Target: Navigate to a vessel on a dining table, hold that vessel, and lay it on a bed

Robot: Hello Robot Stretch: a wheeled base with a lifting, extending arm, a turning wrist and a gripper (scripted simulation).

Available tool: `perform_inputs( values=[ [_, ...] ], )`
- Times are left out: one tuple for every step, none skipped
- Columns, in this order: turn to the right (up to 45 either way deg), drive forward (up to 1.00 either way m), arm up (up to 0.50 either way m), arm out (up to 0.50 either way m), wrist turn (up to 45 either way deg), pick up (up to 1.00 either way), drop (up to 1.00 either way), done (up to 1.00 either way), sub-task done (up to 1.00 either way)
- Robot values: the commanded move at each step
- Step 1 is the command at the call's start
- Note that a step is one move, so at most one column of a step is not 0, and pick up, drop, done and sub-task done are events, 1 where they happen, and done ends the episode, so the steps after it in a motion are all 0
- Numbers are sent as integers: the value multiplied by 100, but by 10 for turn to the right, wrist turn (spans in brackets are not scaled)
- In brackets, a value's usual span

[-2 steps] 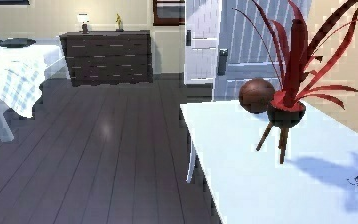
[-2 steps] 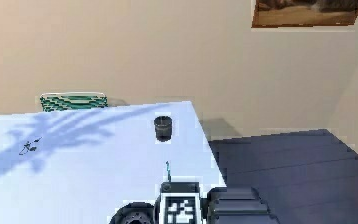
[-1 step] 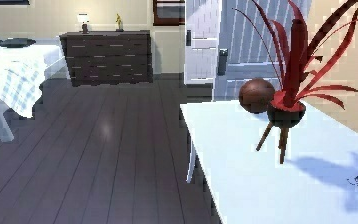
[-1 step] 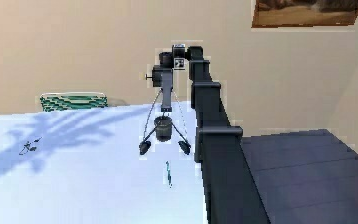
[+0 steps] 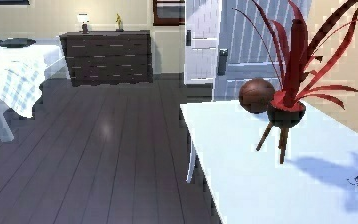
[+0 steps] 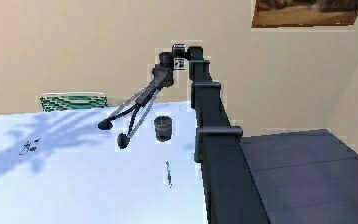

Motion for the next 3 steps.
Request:
perform_inputs(
  values=[
    [0,0,0,0,450,0,0,0,0],
    [0,0,0,0,450,0,0,0,0],
    [0,0,0,0,270,0,0,0,0]
  ],
)
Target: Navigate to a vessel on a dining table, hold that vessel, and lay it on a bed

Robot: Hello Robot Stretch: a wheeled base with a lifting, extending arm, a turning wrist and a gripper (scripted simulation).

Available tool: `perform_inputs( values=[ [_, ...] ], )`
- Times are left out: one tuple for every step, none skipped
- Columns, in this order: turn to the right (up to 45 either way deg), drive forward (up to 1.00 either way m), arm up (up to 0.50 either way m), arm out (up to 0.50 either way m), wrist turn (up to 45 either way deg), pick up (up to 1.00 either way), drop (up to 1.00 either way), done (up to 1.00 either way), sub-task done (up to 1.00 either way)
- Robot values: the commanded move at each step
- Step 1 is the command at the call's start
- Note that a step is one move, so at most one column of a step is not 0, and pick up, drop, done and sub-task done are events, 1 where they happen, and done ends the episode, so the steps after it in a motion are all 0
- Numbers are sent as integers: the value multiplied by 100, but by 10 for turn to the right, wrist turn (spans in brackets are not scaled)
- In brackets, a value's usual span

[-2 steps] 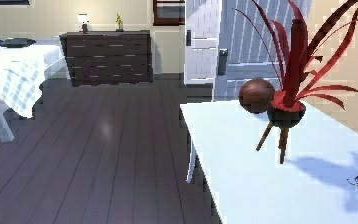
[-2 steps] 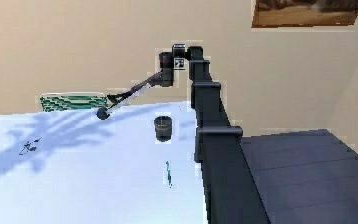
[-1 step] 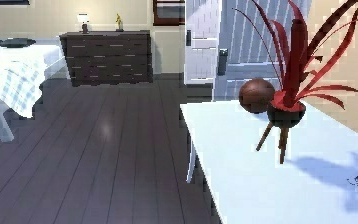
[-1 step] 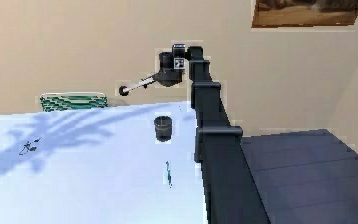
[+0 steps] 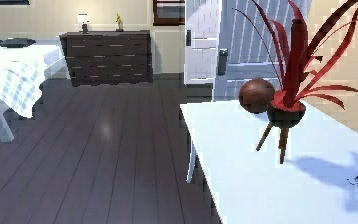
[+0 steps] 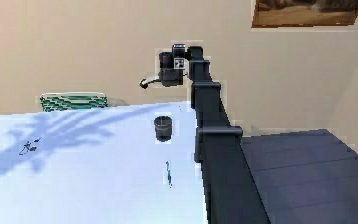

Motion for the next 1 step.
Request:
perform_inputs(
  values=[
    [0,0,-30,0,0,0,0,0,0]
  ],
)
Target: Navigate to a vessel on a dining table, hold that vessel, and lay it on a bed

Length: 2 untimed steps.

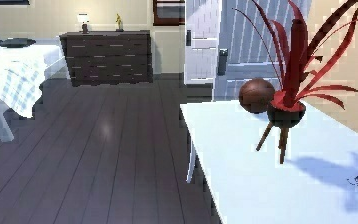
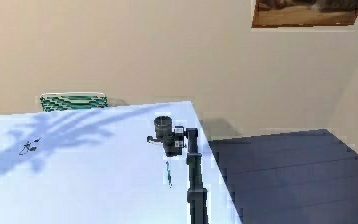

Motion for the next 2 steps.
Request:
perform_inputs(
  values=[
    [0,0,0,0,0,100,0,0,0],
    [0,0,10,0,0,0,0,0,0]
  ],
)
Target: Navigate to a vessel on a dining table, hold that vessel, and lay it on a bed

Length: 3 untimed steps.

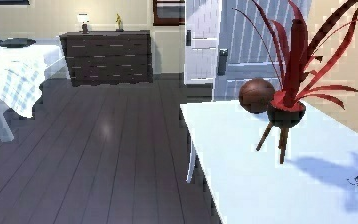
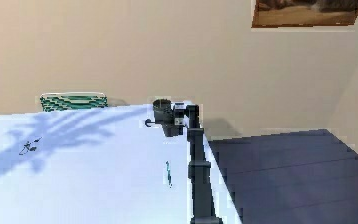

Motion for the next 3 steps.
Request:
perform_inputs(
  values=[
    [0,0,22,0,0,0,0,0,0],
    [0,0,0,0,-450,0,0,0,0],
    [0,0,0,0,-450,0,0,0,0]
  ],
)
